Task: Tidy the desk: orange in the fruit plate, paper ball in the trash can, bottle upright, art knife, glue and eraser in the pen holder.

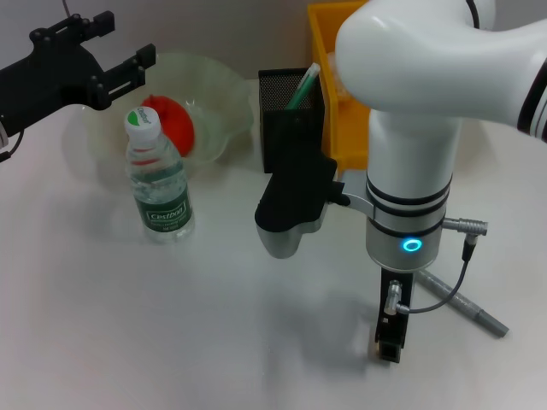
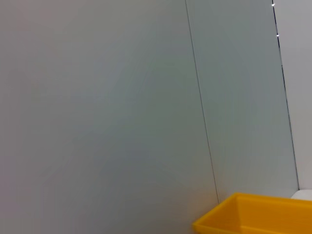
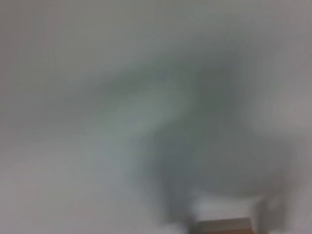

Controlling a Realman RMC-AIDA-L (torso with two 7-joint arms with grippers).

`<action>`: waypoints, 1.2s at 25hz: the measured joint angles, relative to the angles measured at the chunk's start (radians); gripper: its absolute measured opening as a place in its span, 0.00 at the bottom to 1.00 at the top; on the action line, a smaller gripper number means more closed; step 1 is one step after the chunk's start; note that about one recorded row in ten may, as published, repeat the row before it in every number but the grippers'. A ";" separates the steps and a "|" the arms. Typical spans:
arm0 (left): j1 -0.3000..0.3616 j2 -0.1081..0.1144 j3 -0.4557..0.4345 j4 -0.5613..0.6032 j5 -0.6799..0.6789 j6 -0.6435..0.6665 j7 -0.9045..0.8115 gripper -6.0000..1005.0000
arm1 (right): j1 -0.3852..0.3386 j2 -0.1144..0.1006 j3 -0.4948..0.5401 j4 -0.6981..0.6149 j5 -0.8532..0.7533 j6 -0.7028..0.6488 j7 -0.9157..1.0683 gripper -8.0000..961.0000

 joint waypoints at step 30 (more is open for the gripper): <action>-0.002 0.000 -0.001 0.000 0.000 0.000 0.000 0.68 | 0.000 -0.003 0.029 -0.029 -0.025 0.006 0.005 0.41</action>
